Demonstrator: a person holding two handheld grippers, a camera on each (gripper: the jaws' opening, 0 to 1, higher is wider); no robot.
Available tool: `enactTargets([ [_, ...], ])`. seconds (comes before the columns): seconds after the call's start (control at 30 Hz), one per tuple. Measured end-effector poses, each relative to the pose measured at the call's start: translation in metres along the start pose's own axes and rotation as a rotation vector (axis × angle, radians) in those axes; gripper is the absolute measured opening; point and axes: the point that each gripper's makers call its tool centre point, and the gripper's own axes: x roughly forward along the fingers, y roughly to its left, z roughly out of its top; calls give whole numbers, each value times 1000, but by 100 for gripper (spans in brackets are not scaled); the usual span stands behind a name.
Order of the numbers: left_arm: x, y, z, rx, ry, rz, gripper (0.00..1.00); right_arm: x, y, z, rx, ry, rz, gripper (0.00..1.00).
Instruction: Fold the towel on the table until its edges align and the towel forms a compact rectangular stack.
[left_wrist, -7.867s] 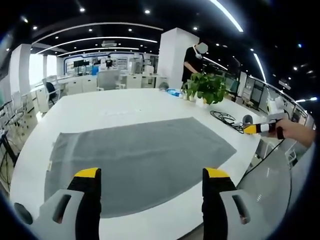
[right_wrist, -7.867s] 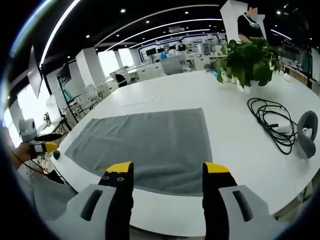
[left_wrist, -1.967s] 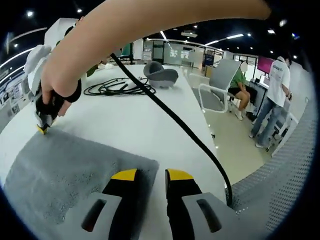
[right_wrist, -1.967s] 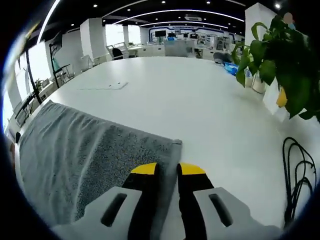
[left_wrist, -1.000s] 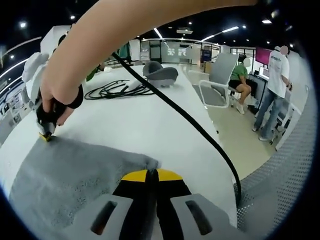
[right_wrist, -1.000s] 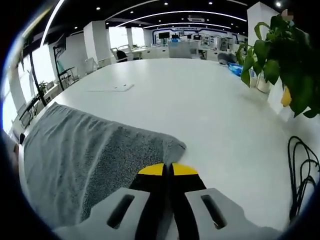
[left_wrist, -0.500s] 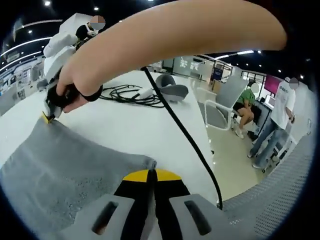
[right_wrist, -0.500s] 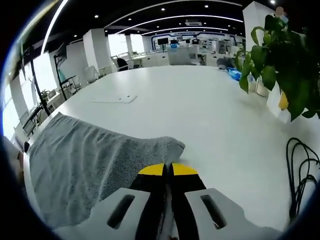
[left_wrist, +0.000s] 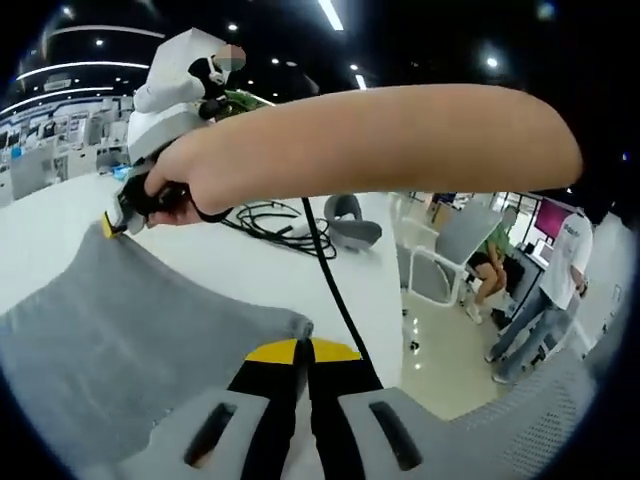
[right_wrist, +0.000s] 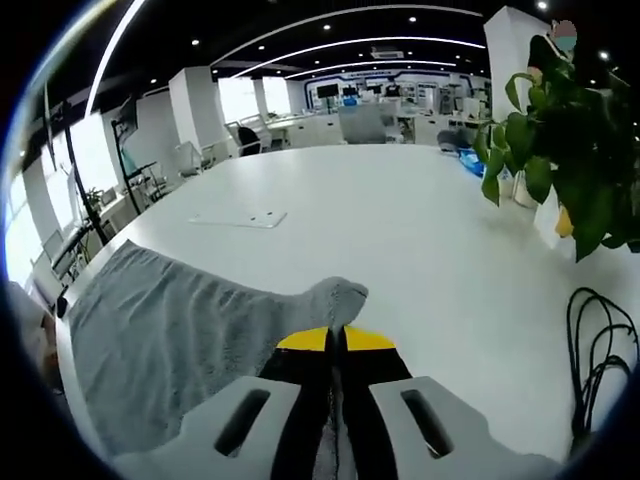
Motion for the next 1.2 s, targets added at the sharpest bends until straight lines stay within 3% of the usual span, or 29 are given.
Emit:
enactTargets([
  [0.7,-63,12,22,-41,-131,82,2,-33,54,69,-7,-114,34,0],
  [0.9,-85,15,28,-56,-171,118,2,-35,67,77,-31,-116,46,0],
  [1.2,-115,24,34,-80,-226,173,2,-43,102,98,-76,-137,72,0],
])
